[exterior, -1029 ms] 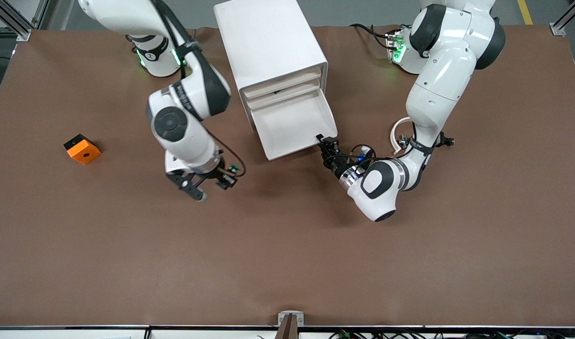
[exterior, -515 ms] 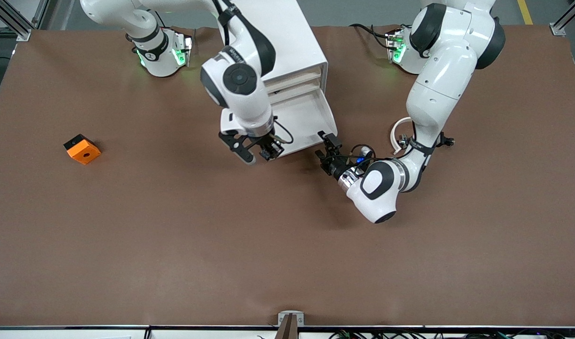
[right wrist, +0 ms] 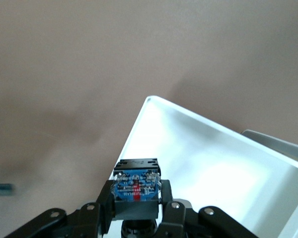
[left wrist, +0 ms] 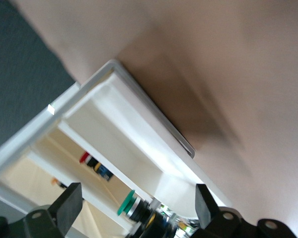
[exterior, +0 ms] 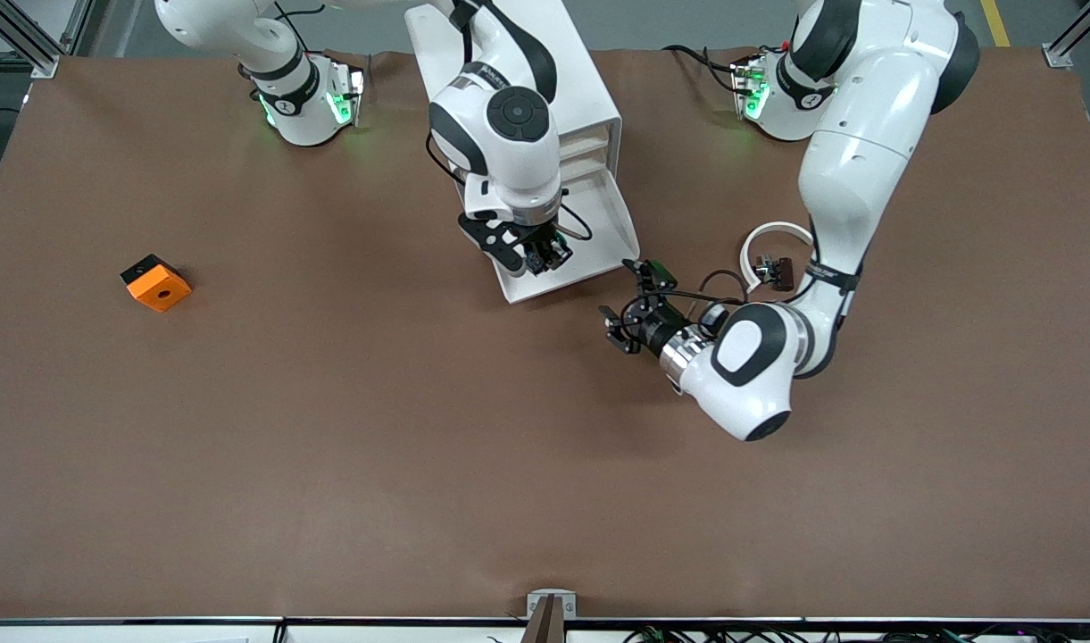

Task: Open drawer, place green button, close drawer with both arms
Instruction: 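Lower the button into the drawer and open the right gripper while the left gripper withdraws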

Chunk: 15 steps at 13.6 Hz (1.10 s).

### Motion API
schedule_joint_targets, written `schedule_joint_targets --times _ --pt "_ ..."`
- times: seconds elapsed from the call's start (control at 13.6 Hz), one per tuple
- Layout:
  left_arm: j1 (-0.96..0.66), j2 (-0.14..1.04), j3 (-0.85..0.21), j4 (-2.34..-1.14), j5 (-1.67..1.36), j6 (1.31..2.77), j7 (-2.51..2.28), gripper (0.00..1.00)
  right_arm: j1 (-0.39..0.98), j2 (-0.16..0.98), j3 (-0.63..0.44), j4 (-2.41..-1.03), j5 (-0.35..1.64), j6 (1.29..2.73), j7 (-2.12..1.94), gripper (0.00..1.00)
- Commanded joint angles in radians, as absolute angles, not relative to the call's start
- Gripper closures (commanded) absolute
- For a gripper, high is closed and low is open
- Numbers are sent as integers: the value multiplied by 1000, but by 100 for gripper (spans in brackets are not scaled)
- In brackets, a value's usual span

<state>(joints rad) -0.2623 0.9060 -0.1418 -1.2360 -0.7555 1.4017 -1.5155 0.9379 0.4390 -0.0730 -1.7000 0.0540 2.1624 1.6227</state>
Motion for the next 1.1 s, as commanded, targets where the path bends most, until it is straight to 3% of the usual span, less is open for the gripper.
schedule_joint_targets --times 0.0,0.59,0.66,0.74,0.81,1.03 --pt "-267 877 -123 -1229 -698 1408 -1326 0 959 455 -83 -1698 51 2161 1649 100" --pt "-313 830 -120 -1232 -372 1848 -1020 0 1020 500 -81 -1680 57 2168 1718 100" --pt "-331 836 -121 -1233 -304 1896 -1019 0 1023 500 -81 -1674 57 2168 1717 93" --pt "-348 841 -121 -1236 -255 1940 -1016 0 1022 500 -81 -1663 57 2164 1717 7" --pt "-357 844 -121 -1241 -226 1980 -1015 0 1031 500 -81 -1658 54 2163 1710 0" --pt "-399 856 -121 -1258 -137 2054 -1012 0 1017 500 -83 -1626 54 2158 1701 0"
